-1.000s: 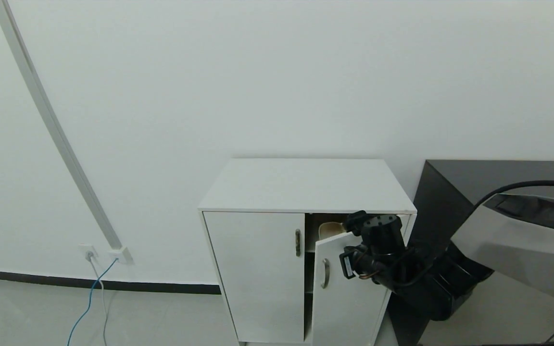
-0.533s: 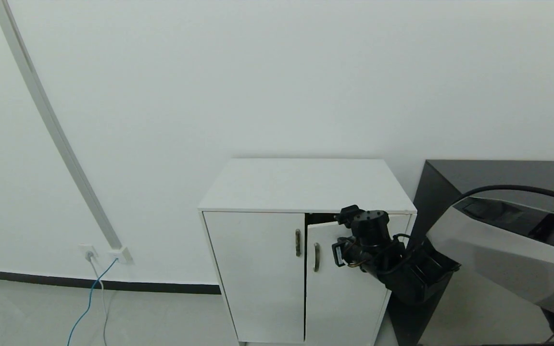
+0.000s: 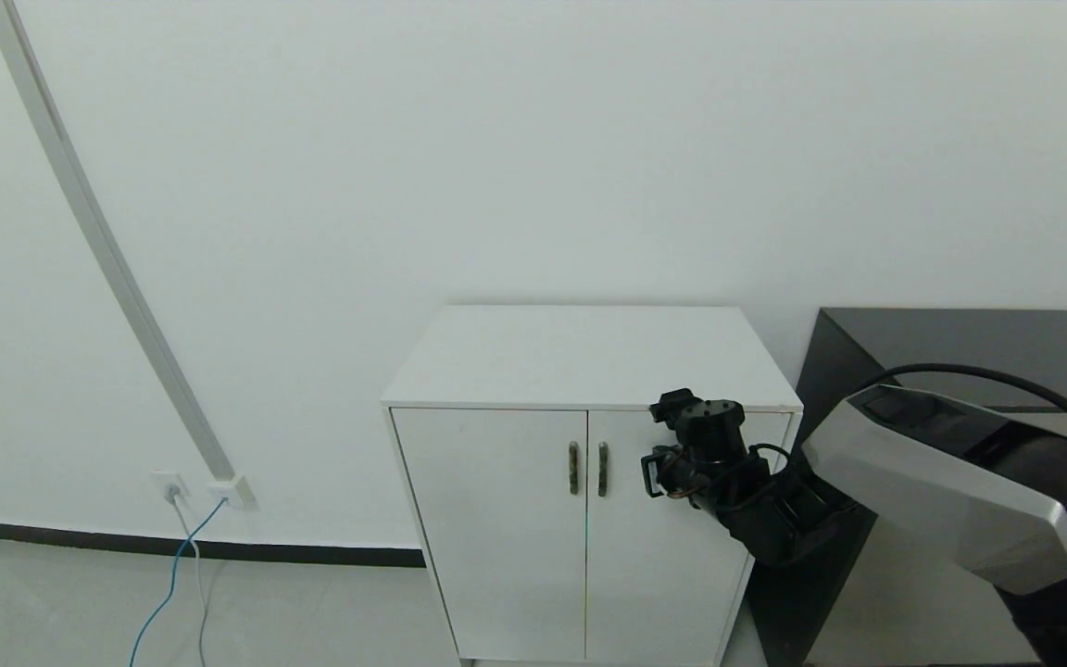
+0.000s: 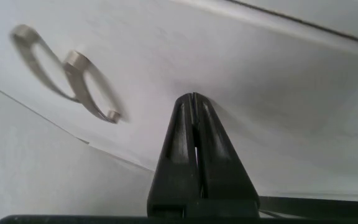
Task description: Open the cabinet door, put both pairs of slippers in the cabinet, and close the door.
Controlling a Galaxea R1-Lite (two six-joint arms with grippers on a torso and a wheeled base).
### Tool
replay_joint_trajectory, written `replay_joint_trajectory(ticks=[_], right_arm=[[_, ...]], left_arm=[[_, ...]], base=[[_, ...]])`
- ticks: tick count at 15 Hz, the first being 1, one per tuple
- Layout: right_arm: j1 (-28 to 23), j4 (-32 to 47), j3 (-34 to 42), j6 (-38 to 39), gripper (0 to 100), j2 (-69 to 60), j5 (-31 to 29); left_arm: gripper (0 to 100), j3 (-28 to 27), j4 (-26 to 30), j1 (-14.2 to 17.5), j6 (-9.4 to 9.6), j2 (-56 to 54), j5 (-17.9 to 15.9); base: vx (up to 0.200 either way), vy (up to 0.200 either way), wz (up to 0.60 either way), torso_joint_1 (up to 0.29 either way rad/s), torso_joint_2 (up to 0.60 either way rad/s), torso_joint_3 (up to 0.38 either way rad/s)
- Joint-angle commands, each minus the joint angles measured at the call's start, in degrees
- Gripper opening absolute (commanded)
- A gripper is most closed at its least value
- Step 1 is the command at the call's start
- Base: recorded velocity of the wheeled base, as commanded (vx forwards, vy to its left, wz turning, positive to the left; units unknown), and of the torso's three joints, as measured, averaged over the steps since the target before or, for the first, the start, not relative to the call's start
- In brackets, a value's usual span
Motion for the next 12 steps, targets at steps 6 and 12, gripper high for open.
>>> replay_joint_trajectory(ticks=[6,12], right_arm=[[-1.2,0.0,-3.2,0.7,0,2.1,0.2],[-1.1,-0.3,-1.4,0.7,0,1.2,0.2]], left_arm=[[0,0.0,0.0,0.0,-0.02,0.1,0.0],[0,0.0,0.0,0.0,-0.02,0.1,0.0]], base=[[0.000,0.000,0.00,0.000,0.00,0.000],[0.000,0.000,0.00,0.000,0.00,0.000]])
